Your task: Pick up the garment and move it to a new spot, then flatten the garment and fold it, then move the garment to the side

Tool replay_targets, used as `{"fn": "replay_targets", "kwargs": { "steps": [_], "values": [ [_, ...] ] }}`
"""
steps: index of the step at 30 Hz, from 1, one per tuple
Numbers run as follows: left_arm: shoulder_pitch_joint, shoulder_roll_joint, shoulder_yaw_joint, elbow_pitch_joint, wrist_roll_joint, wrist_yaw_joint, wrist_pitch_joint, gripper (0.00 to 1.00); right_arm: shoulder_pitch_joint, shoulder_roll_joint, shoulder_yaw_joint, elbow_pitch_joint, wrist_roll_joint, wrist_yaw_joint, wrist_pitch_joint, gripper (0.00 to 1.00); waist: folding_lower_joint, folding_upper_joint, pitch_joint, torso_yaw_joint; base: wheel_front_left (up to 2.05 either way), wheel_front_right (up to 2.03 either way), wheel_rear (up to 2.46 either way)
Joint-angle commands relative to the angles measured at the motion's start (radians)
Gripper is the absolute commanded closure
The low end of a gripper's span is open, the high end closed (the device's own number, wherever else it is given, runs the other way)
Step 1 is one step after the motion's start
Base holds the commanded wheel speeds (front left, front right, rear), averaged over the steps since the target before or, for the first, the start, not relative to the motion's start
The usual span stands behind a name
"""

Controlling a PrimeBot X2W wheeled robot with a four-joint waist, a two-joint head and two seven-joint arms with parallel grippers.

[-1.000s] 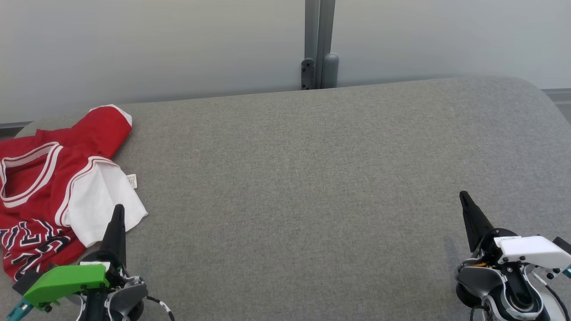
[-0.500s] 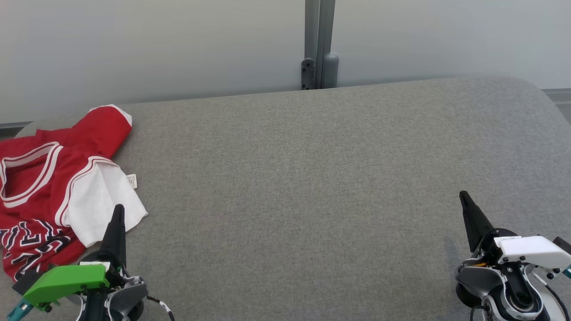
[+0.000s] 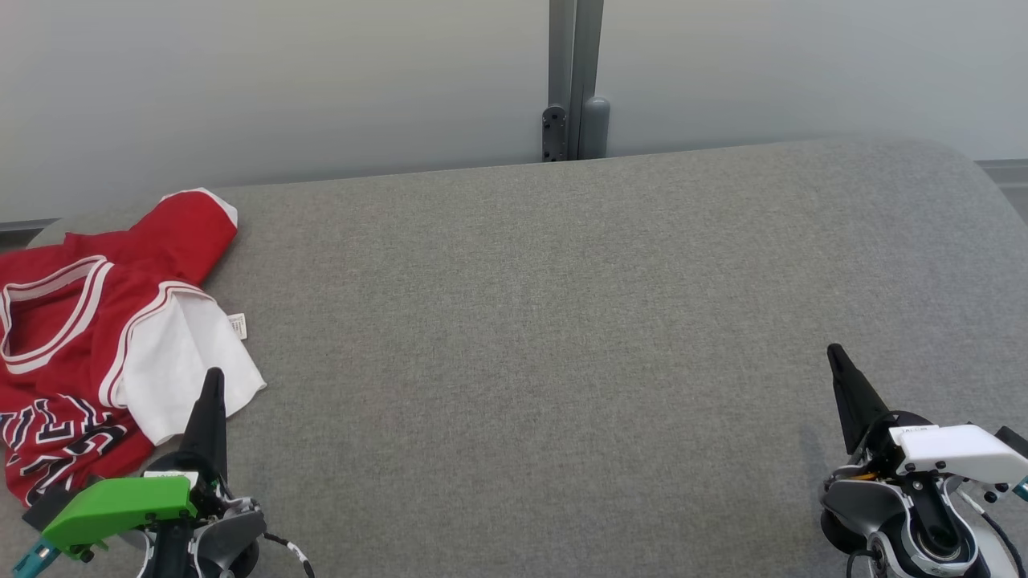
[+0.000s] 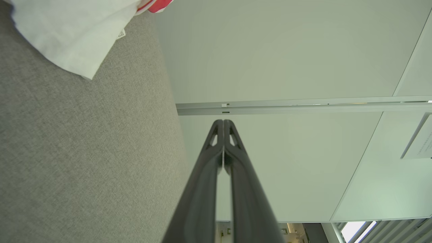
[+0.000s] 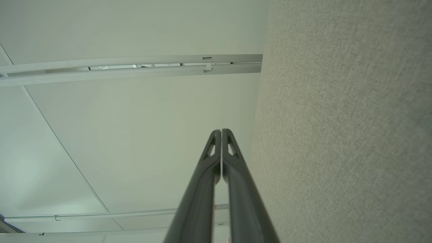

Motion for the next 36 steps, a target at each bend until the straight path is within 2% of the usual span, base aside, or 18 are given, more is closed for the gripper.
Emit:
{"fn": "replay_targets", "kwargs": {
  "steps": [1, 33, 34, 36],
  "values": [
    [-0.013, 0.007, 0.002, 0.000, 0.000, -0.005, 0.004, 1.00, -0.005, -0.002, 0.001, 0.002, 0.007, 0.000, 0.003, 1.00, 0.0000, 0.0000, 0.000, 0.000, 0.00, 0.00, 0.00],
    [-0.013, 0.007, 0.002, 0.000, 0.000, -0.005, 0.004, 1.00, -0.005, -0.002, 0.001, 0.002, 0.007, 0.000, 0.003, 1.00, 0.0000, 0.0000, 0.000, 0.000, 0.00, 0.00, 0.00],
    [0.000, 0.000, 0.000, 0.000, 0.000, 0.000, 0.000, 0.00, 0.000, 0.000, 0.000, 0.000, 0.000, 0.000, 0.000, 0.00, 0.0000, 0.0000, 0.000, 0.000, 0.00, 0.00, 0.00],
    [0.010, -0.004, -0.001, 0.016, 0.000, 0.000, -0.001, 0.00, 0.009, 0.004, 0.000, 0.015, -0.001, 0.000, -0.001, 0.00, 0.0000, 0.0000, 0.000, 0.000, 0.00, 0.00, 0.00]
  ]
}}
